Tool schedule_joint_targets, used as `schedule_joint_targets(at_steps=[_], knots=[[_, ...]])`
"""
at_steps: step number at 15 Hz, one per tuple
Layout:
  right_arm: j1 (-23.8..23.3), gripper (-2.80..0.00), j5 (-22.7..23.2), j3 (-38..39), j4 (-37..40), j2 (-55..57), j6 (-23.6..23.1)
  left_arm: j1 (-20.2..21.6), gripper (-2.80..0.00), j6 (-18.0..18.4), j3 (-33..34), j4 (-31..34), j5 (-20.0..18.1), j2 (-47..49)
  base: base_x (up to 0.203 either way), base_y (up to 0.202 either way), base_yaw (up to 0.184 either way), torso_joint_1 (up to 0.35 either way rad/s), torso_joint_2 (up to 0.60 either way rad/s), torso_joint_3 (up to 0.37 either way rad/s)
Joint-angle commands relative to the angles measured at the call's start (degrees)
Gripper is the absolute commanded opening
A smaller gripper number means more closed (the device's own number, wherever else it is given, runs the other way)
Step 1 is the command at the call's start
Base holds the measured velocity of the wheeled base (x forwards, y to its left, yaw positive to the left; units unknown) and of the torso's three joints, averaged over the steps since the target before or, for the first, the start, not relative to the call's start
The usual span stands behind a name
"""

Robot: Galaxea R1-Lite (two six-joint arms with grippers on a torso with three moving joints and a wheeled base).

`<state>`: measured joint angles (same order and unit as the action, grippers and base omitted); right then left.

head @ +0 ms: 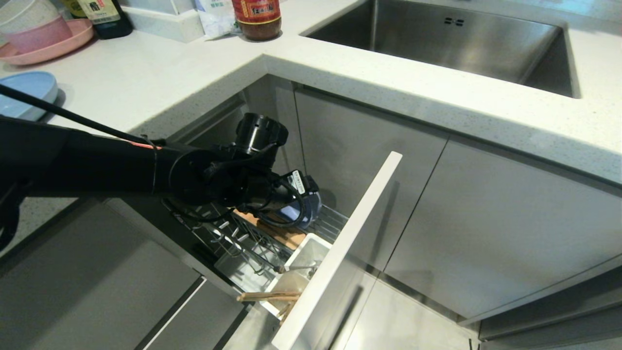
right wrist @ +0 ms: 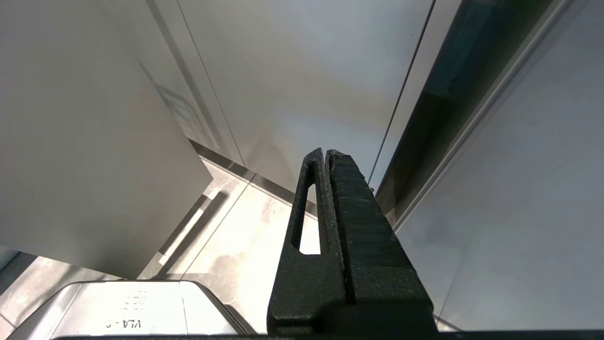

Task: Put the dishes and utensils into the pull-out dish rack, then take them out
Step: Take the bowl out of the cupboard

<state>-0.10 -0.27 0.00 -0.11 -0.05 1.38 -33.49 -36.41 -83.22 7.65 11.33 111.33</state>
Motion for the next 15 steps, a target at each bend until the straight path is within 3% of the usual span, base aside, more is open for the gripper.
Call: schedule_joint_targets(at_steps=[1, 13, 14, 15], knots=[[0.0, -2.80, 0.0, 0.1, -0.1, -0.2, 0.0, 0.3, 0.00, -0.3, -0.8, -1.7, -0.3, 1.8, 0.000, 0.000, 0.000, 0.000, 0.00, 0.000], [0.0, -2.80, 0.0, 0.1, 0.0, -0.2, 0.0, 2.0, 0.00, -0.2, -1.7, -3.0, -2.4, 3.4, 0.000, 0.000, 0.000, 0.000, 0.00, 0.000], [0.0, -2.80, 0.0, 0.1, -0.1, -0.1, 0.0, 2.0, -2.80, -0.3, -1.7, -3.0, -2.4, 3.4, 0.000, 0.000, 0.000, 0.000, 0.00, 0.000], [0.0, -2.80, 0.0, 0.1, 0.0, -0.1, 0.0, 1.9, -2.80, -0.3, -1.8, -2.9, -2.4, 3.4, 0.000, 0.000, 0.000, 0.000, 0.00, 0.000]])
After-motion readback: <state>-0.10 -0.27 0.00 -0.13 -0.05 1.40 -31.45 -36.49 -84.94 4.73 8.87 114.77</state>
